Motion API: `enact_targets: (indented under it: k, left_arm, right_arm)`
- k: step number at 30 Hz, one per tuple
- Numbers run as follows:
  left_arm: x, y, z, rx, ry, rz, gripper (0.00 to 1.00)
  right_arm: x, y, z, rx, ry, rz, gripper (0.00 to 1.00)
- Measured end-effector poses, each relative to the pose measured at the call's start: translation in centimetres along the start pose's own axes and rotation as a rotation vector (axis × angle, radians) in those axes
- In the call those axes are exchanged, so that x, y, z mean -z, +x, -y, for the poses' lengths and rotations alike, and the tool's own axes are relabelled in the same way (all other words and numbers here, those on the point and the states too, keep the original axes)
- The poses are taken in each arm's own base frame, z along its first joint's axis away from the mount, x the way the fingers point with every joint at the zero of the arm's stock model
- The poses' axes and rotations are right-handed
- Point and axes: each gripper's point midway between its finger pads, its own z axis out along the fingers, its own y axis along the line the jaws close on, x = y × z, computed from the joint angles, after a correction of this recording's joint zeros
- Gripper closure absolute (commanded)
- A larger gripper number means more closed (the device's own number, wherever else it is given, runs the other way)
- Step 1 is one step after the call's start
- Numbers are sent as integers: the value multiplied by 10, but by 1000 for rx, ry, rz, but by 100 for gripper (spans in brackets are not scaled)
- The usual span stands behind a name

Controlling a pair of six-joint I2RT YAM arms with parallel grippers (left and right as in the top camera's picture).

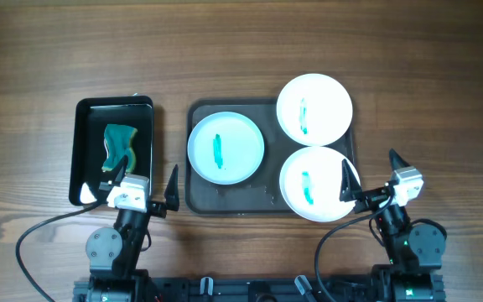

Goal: Clean dirty plates on tray and stack at the side

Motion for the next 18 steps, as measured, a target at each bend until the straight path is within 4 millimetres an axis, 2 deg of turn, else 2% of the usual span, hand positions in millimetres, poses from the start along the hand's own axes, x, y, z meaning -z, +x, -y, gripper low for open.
enact_targets:
  k: [2,3,7,10,11,14,16,18]
  left_arm:
    - [0,-1,0,21,0,-26,0]
    - [1,-6,0,29,0,-52,0]
    - [-4,-59,-2,58,0,-148,0]
    - [-14,-78,-3,88,-1,-331,0]
    - [-21,-85,-4,100,-2,-392,0]
    - [-33,-90,-6,163,-12,-618,0]
    - [-48,-95,-7,224,-20,-773,0]
    - [-68,-97,-3,263,7,-838,0]
  right_arm:
    - [-2,-6,-1,-8,-2,-35,0]
    - [-5,-16,-4,-11,-17,-53,0]
    - [-22,-55,-9,-33,-50,-162,0]
    - [-40,-68,-8,-79,-53,-331,0]
    - [-45,-68,-7,-100,-52,-399,0]
    - [-56,-64,-9,-145,-74,-595,0]
    - [-63,-60,-14,-187,-111,-728,0]
    - [-78,-58,-17,-232,-140,-775,1]
